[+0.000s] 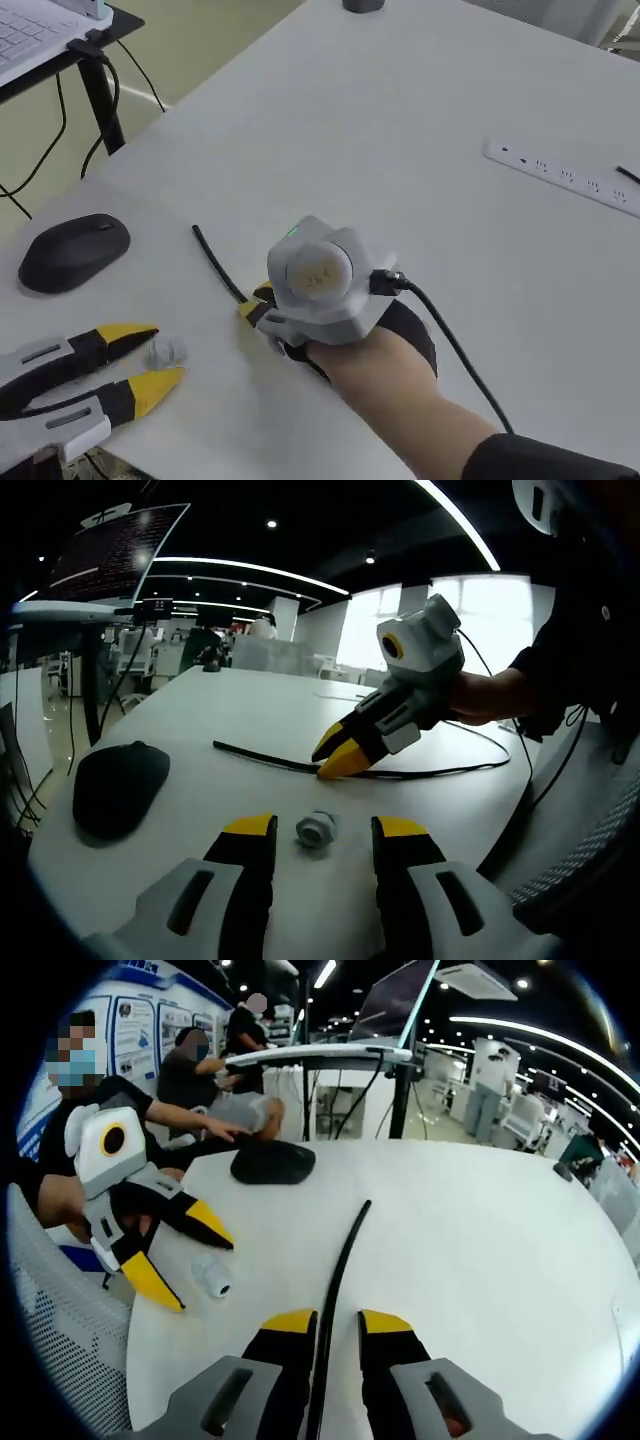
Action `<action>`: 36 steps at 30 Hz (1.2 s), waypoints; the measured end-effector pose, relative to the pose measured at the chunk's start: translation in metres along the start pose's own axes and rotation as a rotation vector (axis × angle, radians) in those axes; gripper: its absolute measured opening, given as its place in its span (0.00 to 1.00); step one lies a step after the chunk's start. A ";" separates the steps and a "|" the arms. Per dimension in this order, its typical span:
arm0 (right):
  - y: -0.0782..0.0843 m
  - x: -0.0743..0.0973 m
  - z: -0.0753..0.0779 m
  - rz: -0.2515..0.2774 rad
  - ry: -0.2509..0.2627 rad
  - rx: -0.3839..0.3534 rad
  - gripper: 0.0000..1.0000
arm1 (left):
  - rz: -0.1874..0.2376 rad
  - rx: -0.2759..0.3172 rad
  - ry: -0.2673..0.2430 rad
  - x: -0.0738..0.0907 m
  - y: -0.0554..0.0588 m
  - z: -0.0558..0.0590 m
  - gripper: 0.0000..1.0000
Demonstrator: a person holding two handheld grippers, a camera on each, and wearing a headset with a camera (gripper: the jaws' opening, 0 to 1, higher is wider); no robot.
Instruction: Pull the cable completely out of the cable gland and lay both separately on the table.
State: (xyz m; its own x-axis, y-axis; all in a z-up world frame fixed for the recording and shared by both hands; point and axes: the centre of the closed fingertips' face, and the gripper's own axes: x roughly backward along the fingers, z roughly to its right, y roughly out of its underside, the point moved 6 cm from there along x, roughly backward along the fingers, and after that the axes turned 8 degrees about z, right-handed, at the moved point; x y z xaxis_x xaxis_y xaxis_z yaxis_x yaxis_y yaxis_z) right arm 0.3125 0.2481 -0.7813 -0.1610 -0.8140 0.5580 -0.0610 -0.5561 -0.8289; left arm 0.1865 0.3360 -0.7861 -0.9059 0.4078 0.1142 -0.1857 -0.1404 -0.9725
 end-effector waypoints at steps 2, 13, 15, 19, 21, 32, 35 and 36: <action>0.000 0.001 0.001 -0.004 0.006 0.000 0.24 | 0.013 0.005 -0.004 0.000 -0.002 0.000 0.41; 0.005 0.009 0.006 0.010 0.051 -0.029 0.81 | 0.090 0.009 -0.019 -0.005 -0.026 -0.001 0.86; 0.004 0.011 0.005 0.035 0.047 -0.088 0.96 | 0.083 0.000 -0.065 -0.007 -0.028 -0.008 0.99; 0.007 0.026 0.008 0.049 0.053 -0.166 0.99 | 0.086 0.035 -0.070 -0.006 -0.033 -0.009 1.00; 0.012 0.039 0.013 0.037 0.079 -0.200 0.99 | 0.078 0.040 -0.058 -0.008 -0.036 -0.005 1.00; 0.051 0.143 0.048 -0.099 0.318 -0.284 0.99 | 0.016 -0.020 0.013 -0.028 -0.063 0.017 0.99; 0.067 0.187 0.056 -0.140 0.412 -0.345 0.99 | -0.054 -0.052 0.030 -0.038 -0.066 0.023 0.99; 0.071 0.199 0.057 -0.139 0.437 -0.374 0.99 | -0.074 -0.074 0.026 -0.041 -0.066 0.024 0.99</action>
State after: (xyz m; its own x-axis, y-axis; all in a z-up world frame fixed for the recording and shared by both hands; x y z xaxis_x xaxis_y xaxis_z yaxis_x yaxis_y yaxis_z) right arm 0.3323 0.0373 -0.7266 -0.5129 -0.5491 0.6599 -0.4409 -0.4911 -0.7513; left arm 0.2265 0.3068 -0.7213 -0.8805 0.4377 0.1821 -0.2225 -0.0424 -0.9740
